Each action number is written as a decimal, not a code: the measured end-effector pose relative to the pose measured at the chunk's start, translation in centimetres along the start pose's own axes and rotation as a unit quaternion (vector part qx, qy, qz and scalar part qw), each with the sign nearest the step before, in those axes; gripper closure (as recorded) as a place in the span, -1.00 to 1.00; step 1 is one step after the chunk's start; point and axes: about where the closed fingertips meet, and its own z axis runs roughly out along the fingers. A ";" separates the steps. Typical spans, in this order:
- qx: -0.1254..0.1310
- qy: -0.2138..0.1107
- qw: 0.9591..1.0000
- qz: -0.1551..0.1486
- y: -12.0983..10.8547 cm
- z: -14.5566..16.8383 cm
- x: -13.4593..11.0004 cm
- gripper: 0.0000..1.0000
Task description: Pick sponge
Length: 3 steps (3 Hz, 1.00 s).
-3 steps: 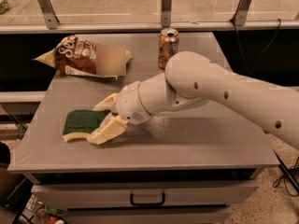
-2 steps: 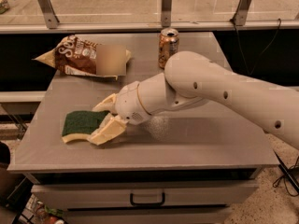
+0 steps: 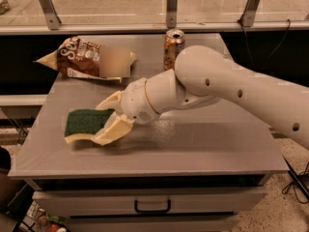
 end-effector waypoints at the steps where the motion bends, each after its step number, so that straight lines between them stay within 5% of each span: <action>1: 0.013 -0.005 0.999 -0.033 -0.5 -2.3 -2.4 1.00; 3: 0.036 -0.025 0.996 -0.083 -1.3 -6.1 -6.2 1.00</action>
Offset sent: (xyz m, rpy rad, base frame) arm 0.0018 -0.0300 0.1007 0.0555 -0.2170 0.0347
